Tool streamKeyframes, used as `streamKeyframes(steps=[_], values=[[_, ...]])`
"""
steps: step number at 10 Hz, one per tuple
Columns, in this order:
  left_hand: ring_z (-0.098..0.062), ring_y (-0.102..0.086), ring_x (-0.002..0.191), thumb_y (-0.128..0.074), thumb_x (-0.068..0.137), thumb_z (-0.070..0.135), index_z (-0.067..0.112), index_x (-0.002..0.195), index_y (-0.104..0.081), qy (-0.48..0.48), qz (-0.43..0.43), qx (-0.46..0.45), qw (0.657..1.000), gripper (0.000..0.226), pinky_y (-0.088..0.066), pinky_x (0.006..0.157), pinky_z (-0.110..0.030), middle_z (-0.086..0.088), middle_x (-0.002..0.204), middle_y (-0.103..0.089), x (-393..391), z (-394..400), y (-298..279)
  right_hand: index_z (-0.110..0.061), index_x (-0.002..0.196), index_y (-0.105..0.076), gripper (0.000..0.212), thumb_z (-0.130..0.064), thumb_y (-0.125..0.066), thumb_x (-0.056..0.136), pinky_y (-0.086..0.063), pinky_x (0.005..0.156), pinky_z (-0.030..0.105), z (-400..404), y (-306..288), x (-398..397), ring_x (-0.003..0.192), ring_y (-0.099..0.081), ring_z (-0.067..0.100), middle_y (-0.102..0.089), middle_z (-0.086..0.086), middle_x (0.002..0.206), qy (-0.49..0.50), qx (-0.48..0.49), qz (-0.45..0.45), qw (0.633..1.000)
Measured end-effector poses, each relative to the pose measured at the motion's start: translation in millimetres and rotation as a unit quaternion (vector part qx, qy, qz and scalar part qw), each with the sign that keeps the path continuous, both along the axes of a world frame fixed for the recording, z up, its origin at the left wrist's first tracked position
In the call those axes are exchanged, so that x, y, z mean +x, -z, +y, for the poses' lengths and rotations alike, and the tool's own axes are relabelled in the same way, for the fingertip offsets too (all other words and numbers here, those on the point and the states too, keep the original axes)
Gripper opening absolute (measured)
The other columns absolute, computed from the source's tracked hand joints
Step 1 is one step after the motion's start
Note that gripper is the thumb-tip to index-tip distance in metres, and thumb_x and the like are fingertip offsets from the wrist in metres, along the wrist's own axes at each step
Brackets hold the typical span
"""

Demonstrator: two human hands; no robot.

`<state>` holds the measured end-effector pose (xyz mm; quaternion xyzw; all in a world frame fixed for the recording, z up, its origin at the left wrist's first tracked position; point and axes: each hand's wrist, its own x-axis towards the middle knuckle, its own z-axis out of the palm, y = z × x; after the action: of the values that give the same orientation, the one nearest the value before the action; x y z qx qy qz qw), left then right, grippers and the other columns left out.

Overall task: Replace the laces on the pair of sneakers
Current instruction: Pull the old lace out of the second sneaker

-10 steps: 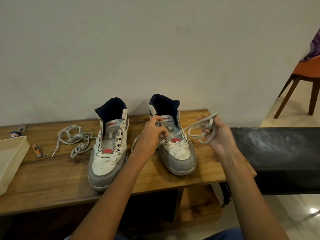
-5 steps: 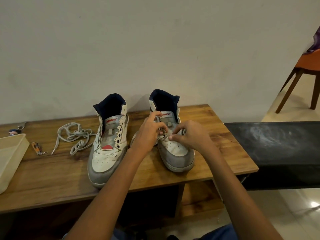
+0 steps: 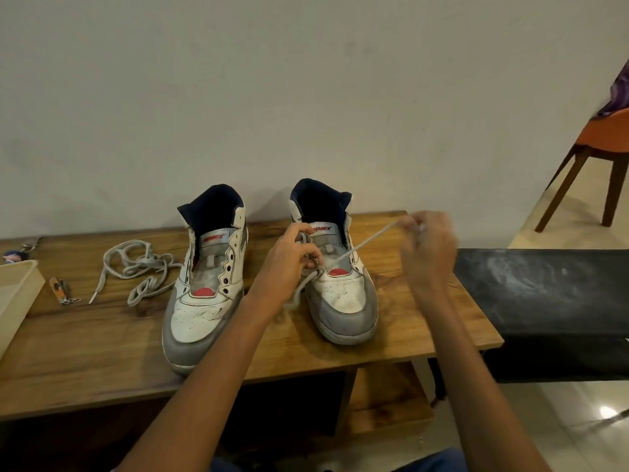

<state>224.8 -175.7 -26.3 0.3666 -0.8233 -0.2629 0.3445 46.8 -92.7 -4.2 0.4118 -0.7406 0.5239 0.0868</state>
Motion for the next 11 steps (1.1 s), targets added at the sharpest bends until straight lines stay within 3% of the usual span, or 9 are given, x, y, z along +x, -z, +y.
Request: streamKeyframes(steps=[1,2,3,4,5,6,8,10,11], values=[[-0.01,-0.05,0.103,-0.057,0.086,-0.004,0.005,0.096,-0.066,-0.009,-0.08,-0.054,0.995,0.016,-0.044,0.081,-0.016,-0.003,0.136,-0.042,3,5,-2,-0.015,0.073,-0.053,0.029,-0.021,-0.044,0.1,-0.041,0.05,0.029,8,-18,-44,0.057,-0.048,0.016,-0.055,0.004,0.069,-0.023,-0.214,-0.434,0.875],[-0.019,-0.055,0.103,-0.054,0.086,-0.006,0.004,0.093,-0.065,0.005,-0.072,-0.066,0.995,0.017,-0.044,0.075,-0.02,-0.006,0.13,-0.045,2,4,-1,-0.006,0.073,-0.051,0.041,-0.026,-0.031,0.104,-0.032,0.036,0.016,13,-23,-36,0.038,-0.039,0.009,-0.057,0.008,0.066,-0.22,-0.261,-0.663,0.666],[-0.003,-0.055,0.089,-0.055,0.087,-0.005,0.007,0.099,-0.06,0.001,-0.048,-0.061,0.997,0.018,-0.049,0.071,-0.014,0.004,0.119,-0.045,0,1,2,-0.01,0.077,-0.061,0.034,-0.028,-0.042,0.099,-0.038,0.043,0.013,8,-23,-4,0.045,-0.044,0.006,-0.058,0.0,0.068,-0.31,-0.132,-0.628,0.701],[0.007,-0.054,0.075,-0.055,0.087,-0.004,0.009,0.104,-0.058,-0.005,-0.045,-0.069,0.997,0.022,-0.047,0.067,-0.013,0.005,0.11,-0.05,1,-2,6,-0.019,0.09,-0.059,0.015,-0.033,-0.055,0.093,-0.042,0.056,0.019,-3,-18,19,0.064,-0.051,0.007,-0.058,-0.006,0.08,-0.258,0.124,-0.208,0.935],[0.002,-0.044,0.097,-0.059,0.085,-0.003,0.004,0.094,-0.068,0.004,-0.087,-0.098,0.991,0.014,-0.042,0.071,-0.001,0.002,0.129,-0.043,4,0,3,-0.022,0.092,-0.068,0.027,-0.047,-0.064,0.083,-0.037,0.054,0.019,-12,-3,34,0.06,-0.048,0.005,-0.061,-0.006,0.076,-0.255,0.321,0.102,0.906],[-0.001,-0.046,0.097,-0.058,0.085,-0.004,0.01,0.092,-0.066,0.018,-0.072,-0.078,0.994,0.018,-0.044,0.072,-0.01,-0.008,0.132,-0.046,4,1,2,-0.024,0.094,-0.072,0.025,-0.045,-0.066,0.083,-0.045,0.065,0.025,-15,4,42,0.081,-0.056,0.009,-0.064,-0.006,0.093,-0.233,0.345,0.095,0.904],[-0.018,-0.054,0.104,-0.053,0.082,-0.012,0.021,0.08,-0.056,0.024,-0.064,-0.063,0.996,0.033,-0.035,0.081,-0.023,-0.015,0.129,-0.05,5,0,-4,-0.02,0.091,-0.071,0.01,-0.027,-0.066,0.086,-0.031,0.051,0.021,-15,3,52,0.059,-0.042,0.004,-0.055,-0.005,0.085,-0.216,0.313,0.08,0.921],[-0.026,-0.054,0.106,-0.052,0.082,-0.012,-0.005,0.087,-0.068,0.005,-0.078,-0.063,0.995,0.019,-0.034,0.081,-0.023,-0.02,0.129,-0.049,10,-5,1,-0.009,0.102,-0.059,0.016,-0.018,-0.047,0.097,-0.041,0.067,0.028,-8,9,46,0.082,-0.051,0.016,-0.052,0.003,0.102,-0.161,0.237,0.173,0.942],[-0.025,-0.053,0.107,-0.054,0.082,-0.012,-0.005,0.085,-0.069,0.01,-0.07,-0.063,0.996,0.017,-0.038,0.083,-0.025,-0.019,0.128,-0.048,14,-6,2,-0.012,0.095,-0.06,0.021,-0.017,-0.041,0.1,-0.048,0.064,0.035,1,-6,4,0.077,-0.059,0.022,-0.055,0.008,0.089,-0.094,0.097,-0.025,0.991]])
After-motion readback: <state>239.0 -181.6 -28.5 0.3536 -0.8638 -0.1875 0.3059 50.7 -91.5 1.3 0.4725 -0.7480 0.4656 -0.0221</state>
